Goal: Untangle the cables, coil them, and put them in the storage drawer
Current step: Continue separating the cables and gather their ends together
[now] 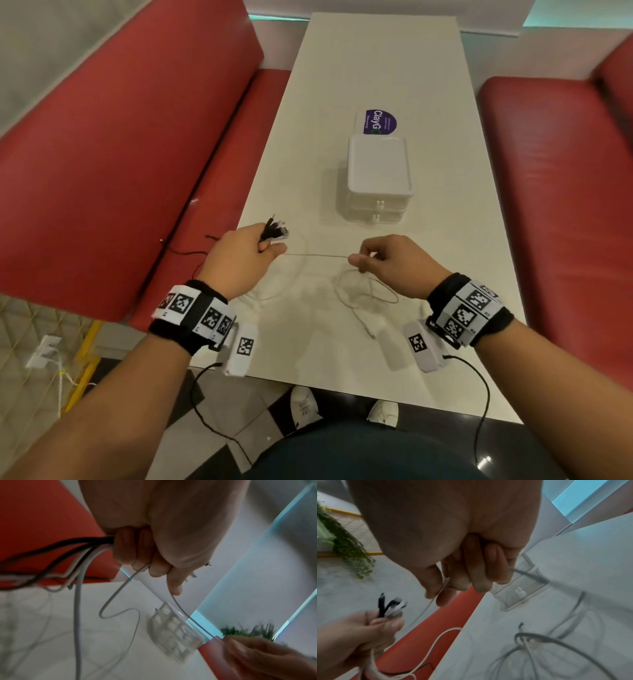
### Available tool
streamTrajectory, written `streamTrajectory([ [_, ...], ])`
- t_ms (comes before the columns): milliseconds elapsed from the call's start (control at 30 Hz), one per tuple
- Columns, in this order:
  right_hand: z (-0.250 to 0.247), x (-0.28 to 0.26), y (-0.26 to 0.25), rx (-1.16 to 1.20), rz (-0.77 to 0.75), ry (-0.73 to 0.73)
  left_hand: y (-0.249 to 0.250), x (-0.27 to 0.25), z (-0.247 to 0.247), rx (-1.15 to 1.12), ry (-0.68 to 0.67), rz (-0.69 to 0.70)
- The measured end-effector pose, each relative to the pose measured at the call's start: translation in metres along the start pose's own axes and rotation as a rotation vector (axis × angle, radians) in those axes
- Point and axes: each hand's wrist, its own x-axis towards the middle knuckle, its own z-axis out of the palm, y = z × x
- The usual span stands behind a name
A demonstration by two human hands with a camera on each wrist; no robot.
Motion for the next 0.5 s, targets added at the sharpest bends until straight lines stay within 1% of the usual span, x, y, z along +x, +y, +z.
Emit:
streamTrajectory([
  [67, -0.004, -0.002, 0.013, -0.107, 0.100, 0.024, -0.008, -0.004, -0.006, -0.048, 0.031, -0.001],
  [133, -0.010, -0.004, 0.025, -0.104, 0.198, 0.056, -0.010, -0.008, -0.011, -0.165, 0.029, 0.027],
  [167, -0.012, -0.005, 0.030, -0.080, 0.215, 0.077, -0.011, -0.009, -0.012, -0.183, 0.005, 0.030],
  [200, -0.014, -0.006, 0.032, -0.058, 0.198, 0.097, -0.014, -0.009, -0.012, -0.154, -0.021, 0.012],
  [267, -0.017, -0.008, 0.028, -0.006, 0.106, 0.091, -0.029, -0.005, -0.010, 0.022, -0.062, -0.062],
  [333, -0.015, -0.009, 0.015, 0.030, 0.011, -0.001, -0.043, -0.002, -0.011, 0.306, -0.049, -0.130],
  [400, -0.010, -0.008, -0.002, 0.003, -0.055, -0.089, -0.048, 0.001, -0.013, 0.554, 0.015, -0.169],
  [500, 0.001, -0.004, -0.015, -0.003, -0.083, -0.162, -0.047, 0.008, -0.025, 0.721, 0.149, -0.196],
])
